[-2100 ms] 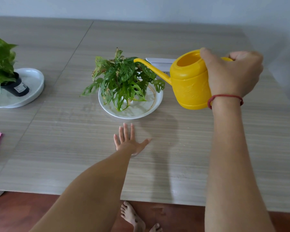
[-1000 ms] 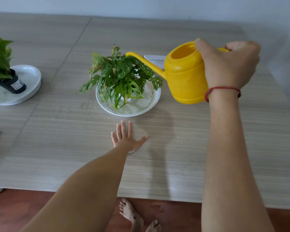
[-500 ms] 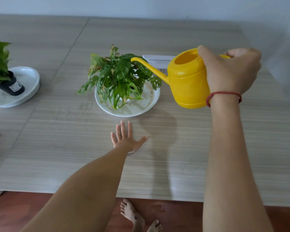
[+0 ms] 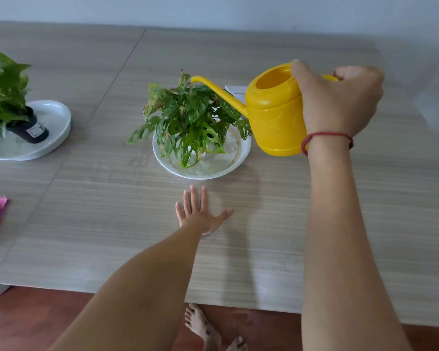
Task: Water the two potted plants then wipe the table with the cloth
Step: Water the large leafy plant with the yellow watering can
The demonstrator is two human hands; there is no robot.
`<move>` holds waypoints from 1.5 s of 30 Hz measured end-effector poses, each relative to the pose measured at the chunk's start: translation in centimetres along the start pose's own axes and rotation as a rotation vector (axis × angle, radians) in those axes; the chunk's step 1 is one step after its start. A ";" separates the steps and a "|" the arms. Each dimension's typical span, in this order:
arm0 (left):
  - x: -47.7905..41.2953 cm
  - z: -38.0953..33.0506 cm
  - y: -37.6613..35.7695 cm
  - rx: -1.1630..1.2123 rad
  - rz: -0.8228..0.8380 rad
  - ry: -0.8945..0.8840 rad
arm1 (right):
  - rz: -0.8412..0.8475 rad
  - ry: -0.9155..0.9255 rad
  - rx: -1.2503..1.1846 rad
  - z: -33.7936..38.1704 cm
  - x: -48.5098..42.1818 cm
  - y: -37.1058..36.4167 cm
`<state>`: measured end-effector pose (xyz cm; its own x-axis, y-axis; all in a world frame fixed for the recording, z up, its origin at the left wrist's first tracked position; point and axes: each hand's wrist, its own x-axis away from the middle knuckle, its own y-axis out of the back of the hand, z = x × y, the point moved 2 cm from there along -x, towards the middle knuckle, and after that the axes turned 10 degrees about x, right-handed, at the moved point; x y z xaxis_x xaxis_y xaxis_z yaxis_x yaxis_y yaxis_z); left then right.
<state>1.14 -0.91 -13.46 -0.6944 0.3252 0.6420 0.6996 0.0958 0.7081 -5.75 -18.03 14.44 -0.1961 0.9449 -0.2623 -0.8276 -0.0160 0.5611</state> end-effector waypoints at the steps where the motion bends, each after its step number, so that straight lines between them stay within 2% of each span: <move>1: 0.0 0.0 0.1 0.002 0.000 0.000 | 0.005 0.001 0.005 0.1 0.0 -0.2; 10: -0.1 0.0 0.1 0.013 0.001 0.001 | 0.033 0.018 0.006 -0.1 0.2 -0.8; 15: 0.0 0.0 0.2 0.004 -0.006 0.006 | -0.015 0.001 0.079 -1.2 0.0 -0.2; 29: 0.2 -0.1 0.1 -0.021 0.008 0.012 | -0.075 -0.028 0.083 -3.5 -0.7 1.7; 45: 0.2 -0.1 0.2 -0.021 0.002 0.000 | -0.054 -0.026 0.070 -3.4 -0.3 1.5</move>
<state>1.10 -0.91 -13.17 -0.6928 0.3256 0.6435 0.6974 0.0754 0.7127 -8.70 -19.47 12.74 -0.1380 0.9520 -0.2734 -0.7973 0.0569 0.6008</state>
